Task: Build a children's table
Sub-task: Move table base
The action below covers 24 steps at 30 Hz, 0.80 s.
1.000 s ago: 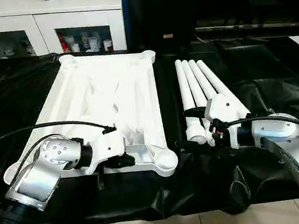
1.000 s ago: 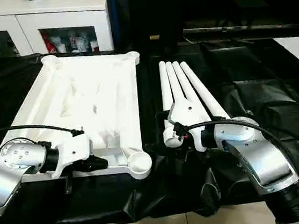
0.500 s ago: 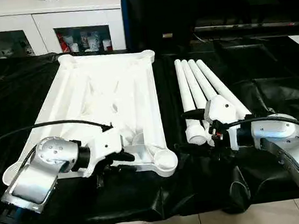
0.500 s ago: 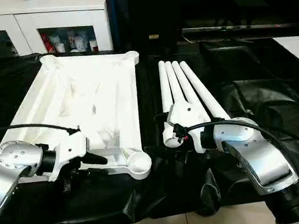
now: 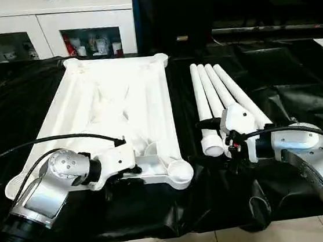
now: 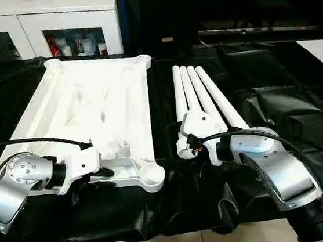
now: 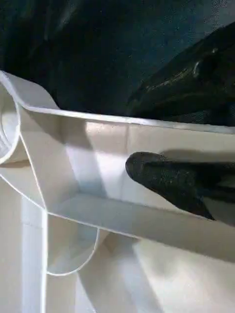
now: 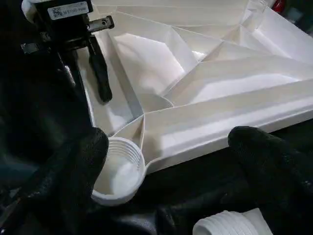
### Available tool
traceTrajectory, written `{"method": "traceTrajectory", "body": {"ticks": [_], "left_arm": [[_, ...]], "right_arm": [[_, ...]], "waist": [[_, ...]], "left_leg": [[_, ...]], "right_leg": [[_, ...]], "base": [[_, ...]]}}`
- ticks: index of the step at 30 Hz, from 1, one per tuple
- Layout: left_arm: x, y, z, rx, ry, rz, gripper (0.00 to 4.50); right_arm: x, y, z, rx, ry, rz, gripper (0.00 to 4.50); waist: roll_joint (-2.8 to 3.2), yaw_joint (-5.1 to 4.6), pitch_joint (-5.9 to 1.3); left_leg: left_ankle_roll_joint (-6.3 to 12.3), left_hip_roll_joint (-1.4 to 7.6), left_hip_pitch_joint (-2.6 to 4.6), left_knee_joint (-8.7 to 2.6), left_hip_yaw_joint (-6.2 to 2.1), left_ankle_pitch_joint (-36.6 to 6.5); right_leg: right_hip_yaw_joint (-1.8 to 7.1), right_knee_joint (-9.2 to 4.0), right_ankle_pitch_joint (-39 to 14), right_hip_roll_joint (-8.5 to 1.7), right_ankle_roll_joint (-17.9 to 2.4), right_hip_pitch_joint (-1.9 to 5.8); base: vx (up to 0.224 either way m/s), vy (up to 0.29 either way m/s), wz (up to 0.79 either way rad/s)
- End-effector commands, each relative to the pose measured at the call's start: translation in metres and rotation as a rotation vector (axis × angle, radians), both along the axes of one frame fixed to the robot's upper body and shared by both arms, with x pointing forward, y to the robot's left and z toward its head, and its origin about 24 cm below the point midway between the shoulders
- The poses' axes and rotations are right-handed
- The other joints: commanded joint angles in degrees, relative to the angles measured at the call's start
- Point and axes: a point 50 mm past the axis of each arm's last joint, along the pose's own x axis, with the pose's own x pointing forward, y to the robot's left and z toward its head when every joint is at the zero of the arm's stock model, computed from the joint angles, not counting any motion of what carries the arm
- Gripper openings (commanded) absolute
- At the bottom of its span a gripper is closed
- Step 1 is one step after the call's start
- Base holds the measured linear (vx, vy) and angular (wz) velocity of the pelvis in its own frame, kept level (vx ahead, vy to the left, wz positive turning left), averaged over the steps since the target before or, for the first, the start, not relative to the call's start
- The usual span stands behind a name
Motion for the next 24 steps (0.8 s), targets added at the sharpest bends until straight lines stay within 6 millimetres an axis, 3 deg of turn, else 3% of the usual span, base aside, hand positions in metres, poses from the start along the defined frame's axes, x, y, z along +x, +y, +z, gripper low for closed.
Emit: {"method": "traceTrajectory", "body": {"ticks": [1,11,20,24], "left_arm": [[0.005,-0.001,0.006,-0.006,-0.03,-0.002,1.09],[0.005,-0.002,0.01,-0.027,-0.024,0.003,0.21],[0.004,0.004,0.011,-0.03,-0.028,0.02,0.04],[0.007,0.018,0.012,-0.015,-0.068,0.073,0.04]], "right_arm": [[-0.003,0.001,0.0,-0.016,0.002,0.016,4.5],[-0.003,0.003,-0.002,-0.021,-0.004,0.018,4.5],[-0.003,0.005,-0.002,-0.02,-0.01,0.022,4.5],[-0.003,0.006,-0.003,-0.018,-0.012,0.021,4.5]], "waist": [[0.64,0.22,-2.7],[0.64,0.19,-2.71],[0.59,-0.22,-2.8],[0.58,-0.26,-2.77]], "left_leg": [[0.82,3.49,-0.45,-5.3,-0.89,-6.0],[0.84,3.54,-0.58,-5.34,-0.95,-5.5],[1.68,3.46,-0.63,-5.12,-0.82,-4.0],[1.68,3.45,-0.65,-5.14,-0.78,-4.5]], "right_leg": [[3.26,-4.07,-7.6,-5.05,-13.4,2.66],[3.24,-3.93,-6.5,-5.1,-13.7,2.77],[3.28,-3.85,-5.0,-5.05,-14.2,2.82],[3.25,-3.84,-4.8,-5.0,-14.4,2.84]], "base": [[0.0,0.0,0.0],[0.0,0.0,0.0],[0.0,0.0,0.0],[0.0,0.0,0.0]]}}
